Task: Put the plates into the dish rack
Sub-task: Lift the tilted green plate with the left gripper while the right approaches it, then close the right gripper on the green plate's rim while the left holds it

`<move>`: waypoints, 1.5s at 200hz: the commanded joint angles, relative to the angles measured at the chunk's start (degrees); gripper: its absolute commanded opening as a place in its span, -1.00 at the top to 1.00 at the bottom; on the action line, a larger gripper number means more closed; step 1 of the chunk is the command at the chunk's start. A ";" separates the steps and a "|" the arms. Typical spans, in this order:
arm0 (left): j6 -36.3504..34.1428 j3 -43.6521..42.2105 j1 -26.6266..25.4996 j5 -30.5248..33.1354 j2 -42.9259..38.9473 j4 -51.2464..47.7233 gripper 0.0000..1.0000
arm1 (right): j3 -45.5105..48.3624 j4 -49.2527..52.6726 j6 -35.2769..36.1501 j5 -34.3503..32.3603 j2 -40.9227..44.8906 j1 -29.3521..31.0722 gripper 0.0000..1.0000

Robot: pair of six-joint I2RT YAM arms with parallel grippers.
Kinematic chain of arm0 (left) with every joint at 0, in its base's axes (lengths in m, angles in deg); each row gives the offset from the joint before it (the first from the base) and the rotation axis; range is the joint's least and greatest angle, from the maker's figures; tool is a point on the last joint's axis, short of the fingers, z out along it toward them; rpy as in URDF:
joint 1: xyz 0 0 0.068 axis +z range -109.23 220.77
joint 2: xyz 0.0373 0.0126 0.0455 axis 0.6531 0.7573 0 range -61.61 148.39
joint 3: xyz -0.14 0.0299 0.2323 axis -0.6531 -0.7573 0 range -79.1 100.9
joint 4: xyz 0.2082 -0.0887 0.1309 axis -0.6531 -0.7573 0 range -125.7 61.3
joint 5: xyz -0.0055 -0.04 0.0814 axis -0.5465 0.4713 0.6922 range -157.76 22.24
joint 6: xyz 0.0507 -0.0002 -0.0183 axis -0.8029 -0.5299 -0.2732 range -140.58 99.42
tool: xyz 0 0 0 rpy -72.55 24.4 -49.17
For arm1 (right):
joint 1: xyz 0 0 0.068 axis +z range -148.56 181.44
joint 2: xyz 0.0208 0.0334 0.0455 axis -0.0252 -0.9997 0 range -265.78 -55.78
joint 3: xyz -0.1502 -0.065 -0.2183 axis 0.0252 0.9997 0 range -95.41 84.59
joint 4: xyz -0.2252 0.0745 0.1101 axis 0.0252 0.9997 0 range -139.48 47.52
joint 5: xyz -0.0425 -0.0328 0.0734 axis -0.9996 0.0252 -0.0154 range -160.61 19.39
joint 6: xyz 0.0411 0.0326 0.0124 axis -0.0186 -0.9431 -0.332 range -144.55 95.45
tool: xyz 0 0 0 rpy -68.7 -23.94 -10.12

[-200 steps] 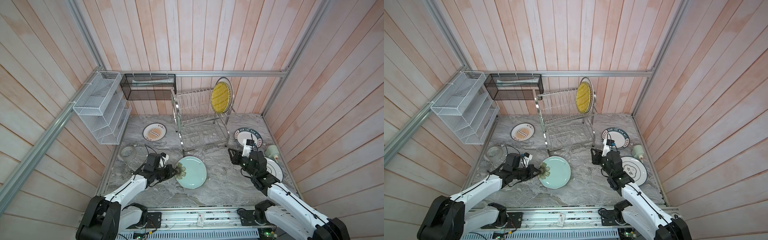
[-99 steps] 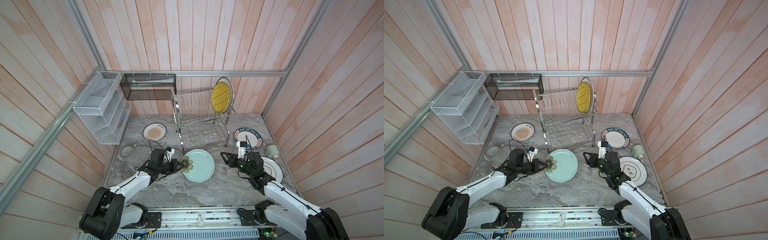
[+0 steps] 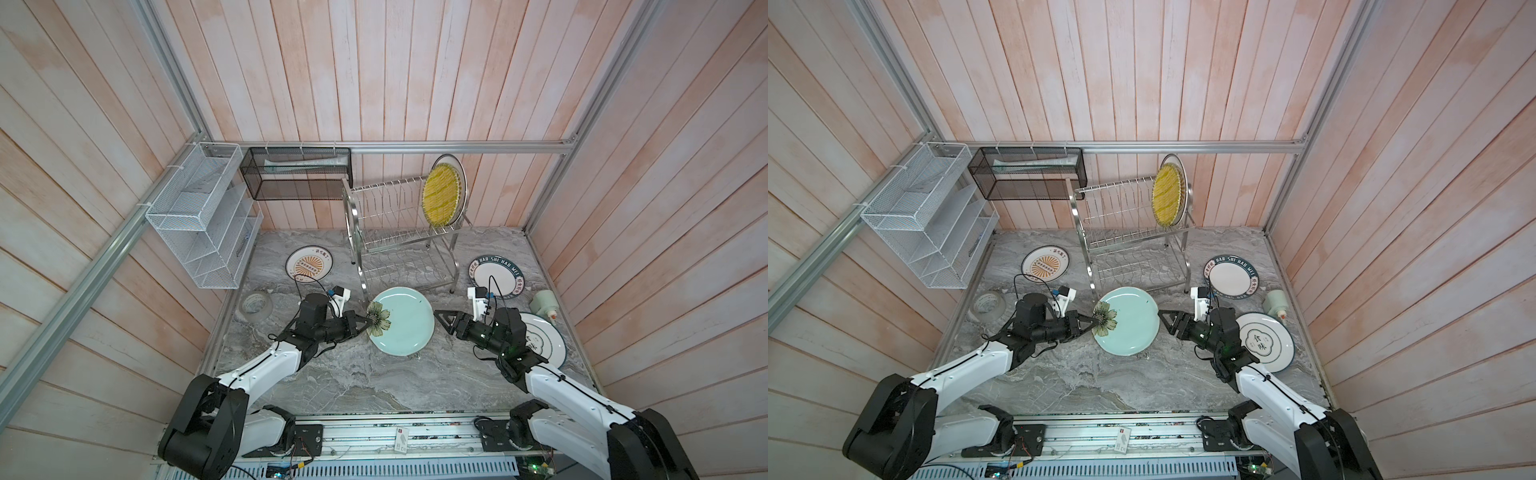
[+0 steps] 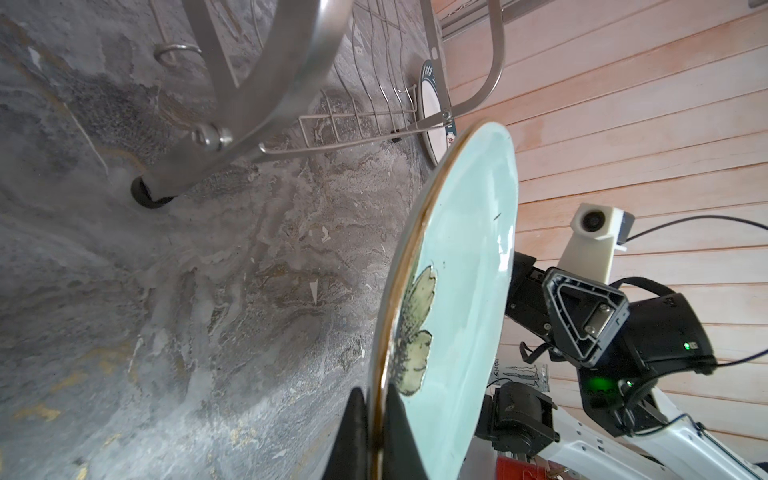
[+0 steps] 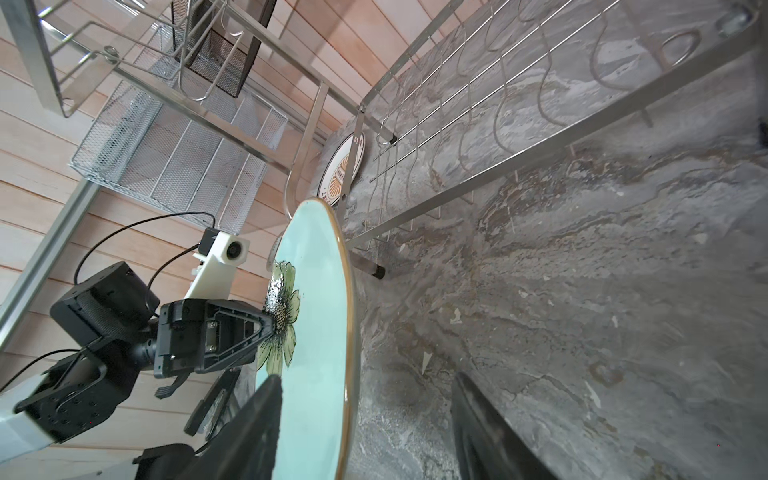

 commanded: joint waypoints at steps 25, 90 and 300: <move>0.94 1.39 -0.56 -1.74 -4.07 8.37 1.00 | -1.62 -4.79 -6.20 3.86 -3.11 3.62 -0.30; 0.17 1.25 -1.35 0.19 -5.43 6.99 1.00 | -3.25 -8.49 -10.88 2.50 -6.64 7.40 0.07; -2.05 1.55 -3.10 2.21 -6.92 4.61 1.00 | -3.64 -16.66 -16.06 2.77 -11.63 10.72 0.96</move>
